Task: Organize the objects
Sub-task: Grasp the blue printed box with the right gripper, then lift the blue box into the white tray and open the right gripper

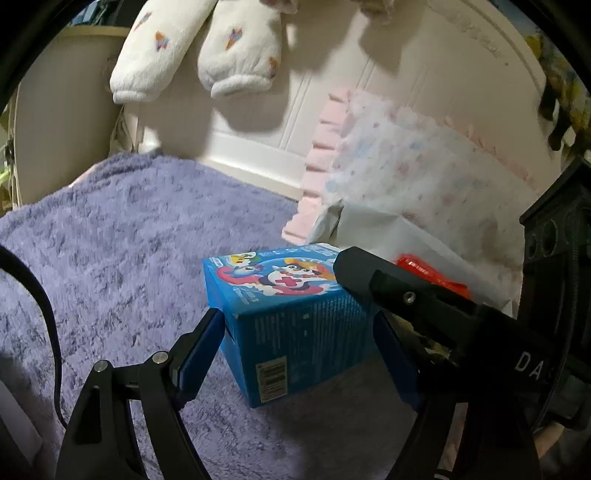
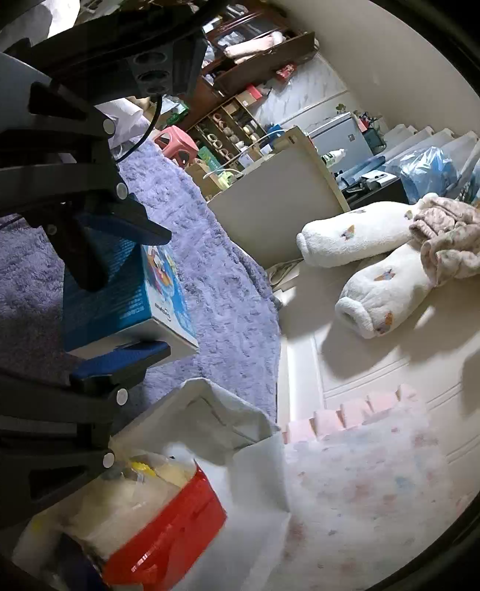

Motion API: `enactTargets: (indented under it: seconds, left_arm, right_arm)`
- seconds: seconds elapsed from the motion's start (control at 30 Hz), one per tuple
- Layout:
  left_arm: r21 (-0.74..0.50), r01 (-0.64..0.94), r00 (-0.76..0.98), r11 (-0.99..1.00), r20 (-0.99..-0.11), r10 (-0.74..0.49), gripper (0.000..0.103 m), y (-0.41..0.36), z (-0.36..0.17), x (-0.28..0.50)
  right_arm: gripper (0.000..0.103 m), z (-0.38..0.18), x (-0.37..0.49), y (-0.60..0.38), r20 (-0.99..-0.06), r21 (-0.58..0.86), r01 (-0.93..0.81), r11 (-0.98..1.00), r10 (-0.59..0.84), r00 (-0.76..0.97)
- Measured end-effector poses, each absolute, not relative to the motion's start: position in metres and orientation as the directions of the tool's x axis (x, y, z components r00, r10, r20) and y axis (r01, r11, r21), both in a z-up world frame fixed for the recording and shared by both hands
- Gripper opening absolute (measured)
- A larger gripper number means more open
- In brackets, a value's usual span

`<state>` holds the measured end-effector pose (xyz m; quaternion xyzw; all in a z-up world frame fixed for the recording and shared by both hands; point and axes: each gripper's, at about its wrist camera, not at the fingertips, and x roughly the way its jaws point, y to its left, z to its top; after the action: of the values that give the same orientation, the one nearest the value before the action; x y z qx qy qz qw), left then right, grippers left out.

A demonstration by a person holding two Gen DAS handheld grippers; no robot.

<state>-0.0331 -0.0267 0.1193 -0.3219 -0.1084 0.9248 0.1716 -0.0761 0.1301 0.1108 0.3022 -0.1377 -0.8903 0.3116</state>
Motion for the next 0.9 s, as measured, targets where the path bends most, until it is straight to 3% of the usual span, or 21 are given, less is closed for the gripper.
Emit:
enactTargets:
  seconds: [0.33,0.47,0.6,0.77,0.8,0.9]
  left_arm:
    - [-0.339,-0.244,-0.783,-0.909,-0.484,0.391,0.081,-0.023,0.142,-0.020]
    - [-0.288,-0.260,-0.807,-0.922,-0.460,0.371,0.081,-0.004,0.168,-0.015]
    - [-0.267,-0.337,-0.770,-0.903,-0.473,0.428,0.081,0.032,0.195,-0.035]
    - [-0.213,-0.432,-0.673,-0.876,-0.571,0.471,0.083,0.090,0.200,-0.098]
    - [-0.215,-0.443,-0.623,-0.870,-0.624,0.472,0.082,0.105,0.187,-0.122]
    - [-0.195,-0.355,-0.549,-0.914,-0.748,0.372,0.066,0.126,0.142,-0.163]
  right_arm:
    - [0.053,0.134,-0.068,0.147,-0.389,0.469,0.484,-0.739,-0.664,-0.638]
    - [0.053,0.151,-0.063,0.172,-0.314,0.521,0.493,-0.697,-0.693,-0.648]
    - [0.053,0.168,-0.065,0.213,-0.228,0.577,0.459,-0.676,-0.673,-0.703]
    - [0.053,0.155,-0.097,0.269,-0.182,0.671,0.375,-0.640,-0.632,-0.754]
    - [0.053,0.140,-0.110,0.282,-0.210,0.709,0.304,-0.637,-0.602,-0.770]
    - [0.046,0.093,-0.147,0.298,-0.351,0.755,0.130,-0.643,-0.564,-0.748]
